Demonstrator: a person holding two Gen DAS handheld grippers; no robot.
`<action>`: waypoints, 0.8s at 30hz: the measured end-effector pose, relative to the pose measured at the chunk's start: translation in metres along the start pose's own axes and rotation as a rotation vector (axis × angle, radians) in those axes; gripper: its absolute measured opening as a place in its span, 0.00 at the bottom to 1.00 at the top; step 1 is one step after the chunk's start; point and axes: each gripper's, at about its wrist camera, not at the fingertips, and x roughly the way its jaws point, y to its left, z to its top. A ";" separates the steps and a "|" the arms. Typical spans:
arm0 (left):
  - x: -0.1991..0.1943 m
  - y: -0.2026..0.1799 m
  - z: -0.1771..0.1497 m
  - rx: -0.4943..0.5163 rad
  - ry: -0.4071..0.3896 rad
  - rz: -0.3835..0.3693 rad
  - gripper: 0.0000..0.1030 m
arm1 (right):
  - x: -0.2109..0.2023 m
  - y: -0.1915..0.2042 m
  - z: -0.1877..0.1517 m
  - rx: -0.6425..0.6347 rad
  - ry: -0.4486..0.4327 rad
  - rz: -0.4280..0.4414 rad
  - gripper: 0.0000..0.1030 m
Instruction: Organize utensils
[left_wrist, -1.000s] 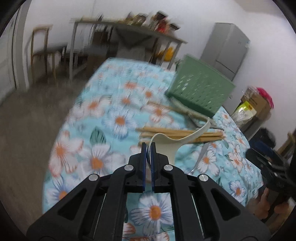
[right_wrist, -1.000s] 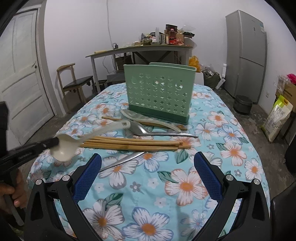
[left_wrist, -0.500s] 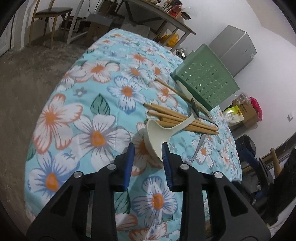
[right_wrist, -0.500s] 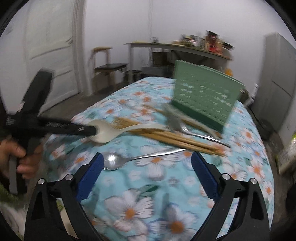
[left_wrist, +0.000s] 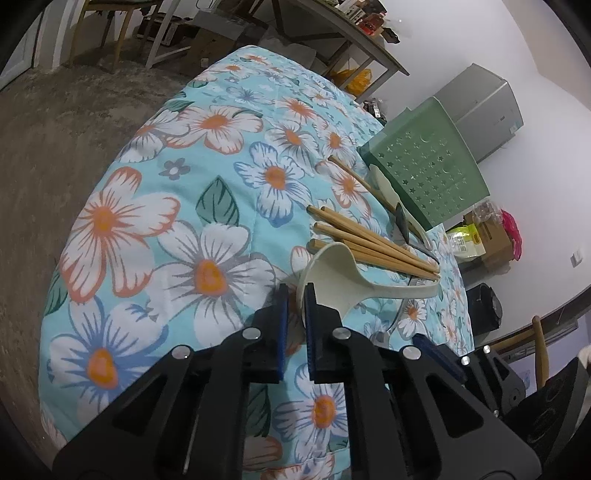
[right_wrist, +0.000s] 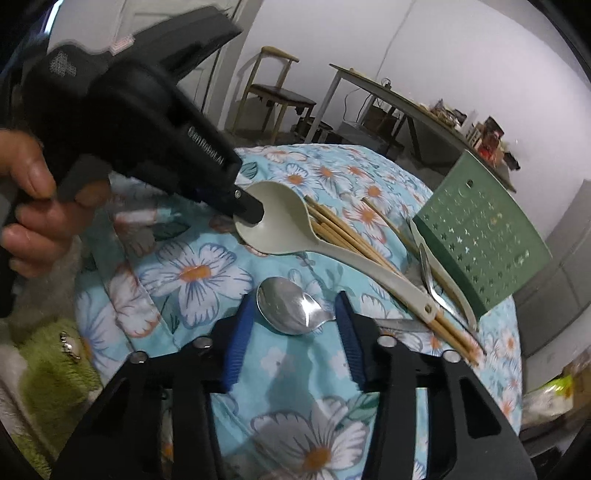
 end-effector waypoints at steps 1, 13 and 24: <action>0.000 0.000 0.000 0.001 0.000 0.000 0.07 | 0.002 0.002 0.000 -0.007 0.005 -0.002 0.33; -0.028 -0.025 0.012 0.046 -0.092 0.041 0.02 | -0.027 -0.021 0.011 0.081 -0.034 0.027 0.06; -0.085 -0.079 0.050 0.158 -0.267 0.016 0.02 | -0.083 -0.130 0.018 0.464 -0.162 0.103 0.02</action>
